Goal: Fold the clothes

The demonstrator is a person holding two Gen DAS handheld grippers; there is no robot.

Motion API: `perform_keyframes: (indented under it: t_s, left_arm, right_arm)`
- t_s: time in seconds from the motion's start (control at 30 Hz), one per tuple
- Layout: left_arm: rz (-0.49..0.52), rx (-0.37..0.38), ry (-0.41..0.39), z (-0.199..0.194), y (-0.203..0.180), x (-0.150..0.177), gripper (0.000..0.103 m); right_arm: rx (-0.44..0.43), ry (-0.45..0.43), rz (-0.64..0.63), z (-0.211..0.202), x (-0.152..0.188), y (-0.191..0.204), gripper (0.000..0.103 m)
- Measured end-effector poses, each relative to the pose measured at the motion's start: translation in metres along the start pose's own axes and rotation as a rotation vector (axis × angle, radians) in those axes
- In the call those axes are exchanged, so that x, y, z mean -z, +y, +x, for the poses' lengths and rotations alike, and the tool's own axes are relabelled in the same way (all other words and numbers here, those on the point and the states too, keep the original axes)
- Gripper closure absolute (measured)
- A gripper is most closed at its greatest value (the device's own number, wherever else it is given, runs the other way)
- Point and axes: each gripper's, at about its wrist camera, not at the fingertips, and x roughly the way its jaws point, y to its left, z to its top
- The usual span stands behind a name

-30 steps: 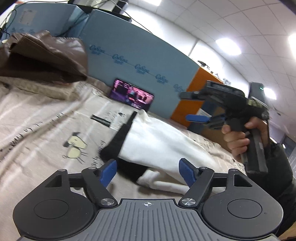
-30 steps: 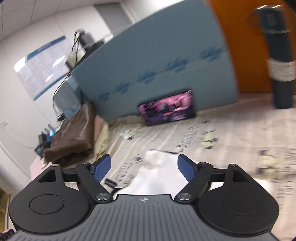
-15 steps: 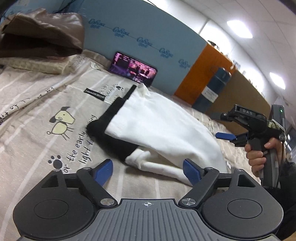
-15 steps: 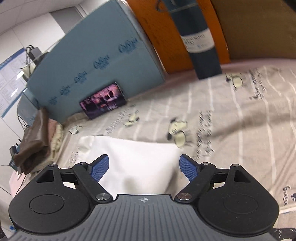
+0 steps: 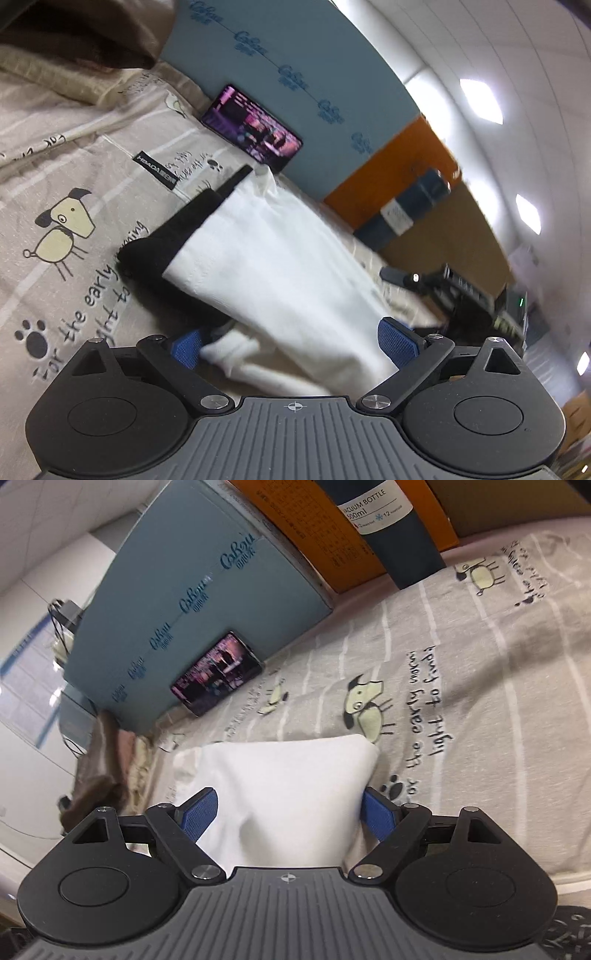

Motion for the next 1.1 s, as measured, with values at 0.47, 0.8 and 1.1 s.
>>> perform_keyframes:
  t_s: [0.47,0.8,1.1]
  left_arm:
    - [0.048,-0.086,-0.073,0.014,0.004,-0.003,0.059]
    - [0.14,-0.078,-0.08,0.009,-0.012,-0.003,0.075]
    - [0.29,-0.012,-0.098,0.015,-0.051,-0.008,0.076]
  right_arm:
    - [0.044,-0.041,-0.138,0.013,0.02,0.023,0.069]
    - [0.058,-0.097,-0.286,-0.005,0.027,0.056,0.086]
    - [0.026,-0.151,-0.325,-0.042,0.021,0.066,0.089]
